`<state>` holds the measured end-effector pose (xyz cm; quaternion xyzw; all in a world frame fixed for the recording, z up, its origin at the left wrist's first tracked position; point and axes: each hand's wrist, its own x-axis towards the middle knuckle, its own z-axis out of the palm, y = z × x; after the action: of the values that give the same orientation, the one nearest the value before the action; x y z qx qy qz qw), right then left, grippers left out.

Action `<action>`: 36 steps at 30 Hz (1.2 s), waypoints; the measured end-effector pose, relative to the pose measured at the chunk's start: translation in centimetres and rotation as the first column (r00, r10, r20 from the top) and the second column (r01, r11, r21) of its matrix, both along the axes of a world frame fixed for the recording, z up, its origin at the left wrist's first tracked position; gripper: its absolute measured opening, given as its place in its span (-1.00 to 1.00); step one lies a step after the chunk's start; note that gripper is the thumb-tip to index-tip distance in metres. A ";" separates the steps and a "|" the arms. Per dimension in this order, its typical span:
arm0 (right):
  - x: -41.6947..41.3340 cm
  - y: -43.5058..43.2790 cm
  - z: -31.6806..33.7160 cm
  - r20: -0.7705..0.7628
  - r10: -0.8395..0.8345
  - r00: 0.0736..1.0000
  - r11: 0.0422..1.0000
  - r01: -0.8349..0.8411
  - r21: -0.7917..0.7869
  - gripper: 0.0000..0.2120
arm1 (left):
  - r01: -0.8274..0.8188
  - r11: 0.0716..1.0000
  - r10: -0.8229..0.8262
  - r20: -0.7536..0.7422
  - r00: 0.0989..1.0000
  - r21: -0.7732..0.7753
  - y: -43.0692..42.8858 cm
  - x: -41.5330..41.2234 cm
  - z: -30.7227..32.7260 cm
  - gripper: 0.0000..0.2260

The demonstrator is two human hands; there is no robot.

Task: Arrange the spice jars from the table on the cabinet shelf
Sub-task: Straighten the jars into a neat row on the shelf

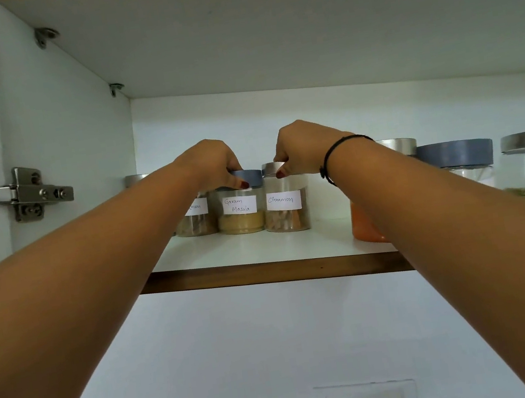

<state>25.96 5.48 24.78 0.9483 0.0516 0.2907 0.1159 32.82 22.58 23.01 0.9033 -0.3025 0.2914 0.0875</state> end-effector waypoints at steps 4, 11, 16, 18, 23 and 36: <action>1.2 -0.2 -0.4 -0.024 -0.036 0.999 0.999 0.037 0.023 -0.70 | 0.021 0.999 -0.020 0.022 1.000 -0.029 0.1 0.8 -0.4 -0.72; 3.0 -1.3 -1.4 0.002 0.009 1.000 0.998 -0.009 0.069 -0.83 | 0.069 0.995 -0.067 0.028 0.997 -0.067 0.4 1.7 -0.8 -0.69; 2.9 -1.7 -1.8 0.030 0.071 0.997 0.992 -0.073 0.099 -0.77 | 0.102 0.989 -0.098 0.046 0.994 -0.111 0.6 1.7 -1.3 -0.73; 2.9 -1.7 -1.9 0.040 0.073 0.997 0.991 -0.077 0.107 -0.75 | 0.102 0.989 -0.096 0.056 0.994 -0.106 0.6 1.8 -1.4 -0.73; 3.4 -1.8 -2.1 0.054 0.018 0.998 0.998 -0.021 0.057 -0.73 | 0.079 0.993 -0.072 0.080 0.994 -0.084 0.6 1.7 -1.5 -0.74; 0.9 0.1 -4.0 0.229 0.006 0.973 0.999 -0.014 0.033 -0.86 | -0.011 0.992 0.036 0.194 0.980 -0.127 0.5 0.3 -1.9 -0.52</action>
<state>26.82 5.57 20.75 0.9101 0.0377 0.3995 0.1034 33.15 23.13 21.06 0.8666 -0.2800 0.3980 0.1102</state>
